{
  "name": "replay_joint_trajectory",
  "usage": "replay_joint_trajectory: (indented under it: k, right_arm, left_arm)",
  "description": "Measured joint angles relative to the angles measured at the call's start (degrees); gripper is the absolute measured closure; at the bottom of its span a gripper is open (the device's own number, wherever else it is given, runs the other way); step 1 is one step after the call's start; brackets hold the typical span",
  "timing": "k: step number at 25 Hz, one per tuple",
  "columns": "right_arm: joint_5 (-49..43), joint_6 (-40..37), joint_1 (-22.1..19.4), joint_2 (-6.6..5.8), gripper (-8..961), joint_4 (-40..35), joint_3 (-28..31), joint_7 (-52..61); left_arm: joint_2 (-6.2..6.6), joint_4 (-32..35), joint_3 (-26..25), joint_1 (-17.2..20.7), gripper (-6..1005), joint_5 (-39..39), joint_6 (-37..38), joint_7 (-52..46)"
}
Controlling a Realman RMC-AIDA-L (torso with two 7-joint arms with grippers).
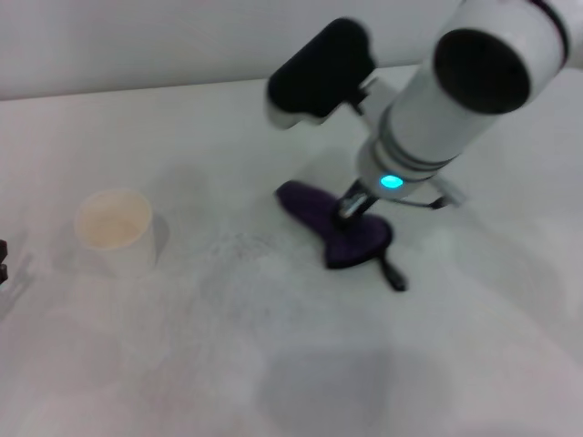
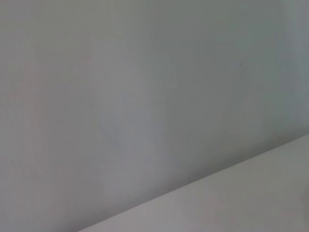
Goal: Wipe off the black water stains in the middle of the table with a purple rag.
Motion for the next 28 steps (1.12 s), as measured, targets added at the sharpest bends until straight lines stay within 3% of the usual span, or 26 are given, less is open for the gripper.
replay_joint_trajectory:
  k: [4,5,11,16,23,28]
  right_arm:
    - [-6.76,4.86,-5.38,-0.25,851,-4.95,8.26,-2.64]
    - [-8.66,6.56,-7.84,-0.26,850,-7.13,12.61,-4.56]
    - [-9.34,8.17,-11.80,-0.39,848,-9.11,22.29,-9.55]
    - [-7.97,6.04,-12.88,-0.34,845,-6.42,27.09,-13.63]
    - [-4.72,4.78,-11.01,-0.33,842,1.04,32.62,-18.25]
    - [1.82,4.23,-12.09,-0.33,839,0.91,38.19,-24.48]
  left_arm:
    - [0.00,0.06,-0.14,-0.35,112,0.00,0.02,-0.03]
    - [0.00,0.06,-0.14,-0.50,112,0.01,0.01,-0.03]
    - [-0.07,0.46,-0.14,-1.11,111,0.13,0.07,-0.05]
    - [-0.09,0.53,-0.14,-2.01,111,0.15,0.12,-0.03]
    - [-0.10,0.32,-0.13,-3.85,111,0.07,0.32,-0.01]
    - [-0.02,0.68,-0.18,-4.54,111,-0.15,0.35,-0.01]
